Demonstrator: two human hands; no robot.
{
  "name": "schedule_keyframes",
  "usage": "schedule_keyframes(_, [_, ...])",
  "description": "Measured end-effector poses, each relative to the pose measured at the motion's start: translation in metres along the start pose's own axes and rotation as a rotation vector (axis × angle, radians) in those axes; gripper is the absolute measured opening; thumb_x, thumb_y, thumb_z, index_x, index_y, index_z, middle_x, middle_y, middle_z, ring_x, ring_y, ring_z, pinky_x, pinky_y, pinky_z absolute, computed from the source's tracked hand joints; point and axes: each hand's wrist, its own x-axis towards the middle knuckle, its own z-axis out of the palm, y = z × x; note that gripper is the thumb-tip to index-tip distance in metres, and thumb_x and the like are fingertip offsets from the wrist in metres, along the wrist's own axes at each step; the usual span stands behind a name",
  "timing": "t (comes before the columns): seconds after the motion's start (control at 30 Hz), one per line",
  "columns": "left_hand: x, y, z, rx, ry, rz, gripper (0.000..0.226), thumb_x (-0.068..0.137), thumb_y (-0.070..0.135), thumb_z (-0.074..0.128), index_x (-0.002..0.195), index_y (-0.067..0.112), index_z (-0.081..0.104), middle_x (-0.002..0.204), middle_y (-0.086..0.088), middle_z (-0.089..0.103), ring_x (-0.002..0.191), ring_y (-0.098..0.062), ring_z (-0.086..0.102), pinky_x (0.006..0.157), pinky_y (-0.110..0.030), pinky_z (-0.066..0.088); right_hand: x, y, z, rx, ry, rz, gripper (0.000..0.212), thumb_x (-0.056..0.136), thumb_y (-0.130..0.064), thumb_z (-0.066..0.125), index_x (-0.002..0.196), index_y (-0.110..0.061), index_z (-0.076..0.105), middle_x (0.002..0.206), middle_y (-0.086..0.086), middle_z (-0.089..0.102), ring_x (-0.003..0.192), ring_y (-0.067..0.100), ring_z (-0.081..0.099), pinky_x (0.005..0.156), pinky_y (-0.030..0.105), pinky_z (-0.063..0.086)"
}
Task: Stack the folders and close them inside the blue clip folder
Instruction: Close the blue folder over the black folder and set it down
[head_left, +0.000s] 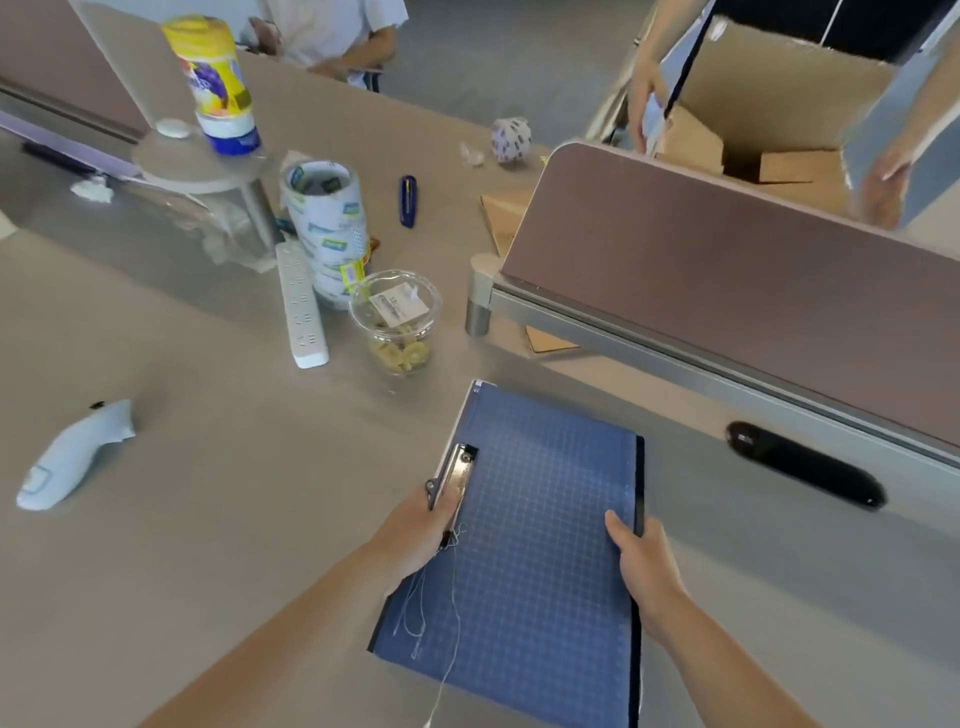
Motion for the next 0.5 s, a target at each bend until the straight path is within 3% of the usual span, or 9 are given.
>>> schedule_keyframes(0.13, [0.024, 0.005, -0.020, 0.123, 0.132, 0.075, 0.037, 0.098, 0.034, 0.041, 0.109, 0.006, 0.063, 0.071, 0.004, 0.059, 0.060, -0.007, 0.055, 0.054, -0.016, 0.039, 0.003, -0.009, 0.030, -0.070, 0.135, -0.026, 0.031, 0.092, -0.044, 0.052, 0.109, -0.018, 0.054, 0.106, 0.002, 0.065, 0.090, 0.020, 0.063, 0.082, 0.042, 0.054])
schedule_keyframes(0.23, [0.036, 0.013, -0.032, 0.153, 0.235, 0.137, 0.041, 0.095, 0.032, 0.050, 0.128, 0.008, 0.054, 0.100, 0.001, 0.066, 0.088, -0.013, 0.065, 0.069, -0.013, 0.042, 0.010, -0.016, 0.045, -0.103, 0.211, -0.061, 0.053, 0.086, -0.048, 0.057, 0.127, -0.015, 0.049, 0.122, 0.004, 0.061, 0.105, 0.025, 0.062, 0.090, 0.048, 0.053])
schedule_keyframes(0.27, [0.040, 0.016, -0.035, 0.152, 0.264, 0.131, 0.042, 0.094, 0.032, 0.052, 0.128, 0.008, 0.054, 0.101, 0.002, 0.065, 0.088, -0.013, 0.065, 0.068, -0.012, 0.041, 0.012, -0.019, 0.048, -0.118, 0.227, -0.068, 0.062, 0.085, -0.048, 0.059, 0.135, -0.015, 0.044, 0.130, 0.005, 0.057, 0.112, 0.026, 0.060, 0.094, 0.049, 0.052])
schedule_keyframes(0.37, [0.055, 0.021, -0.040, 0.202, 0.253, 0.157, 0.025, 0.094, 0.033, 0.052, 0.097, 0.011, 0.063, 0.069, 0.008, 0.057, 0.060, -0.007, 0.055, 0.044, -0.010, 0.035, 0.020, -0.029, 0.057, -0.147, 0.259, -0.059, 0.072, 0.084, -0.044, 0.063, 0.144, -0.014, 0.036, 0.142, 0.007, 0.045, 0.123, 0.028, 0.053, 0.100, 0.050, 0.049])
schedule_keyframes(0.5, [0.073, 0.024, -0.043, 0.193, 0.272, 0.171, 0.025, 0.092, 0.034, 0.053, 0.084, 0.011, 0.059, 0.076, -0.003, 0.060, 0.058, -0.009, 0.054, 0.040, -0.009, 0.037, 0.033, -0.038, 0.063, -0.171, 0.289, -0.035, 0.073, 0.085, -0.041, 0.063, 0.146, -0.014, 0.034, 0.146, 0.010, 0.038, 0.122, 0.031, 0.053, 0.098, 0.049, 0.050])
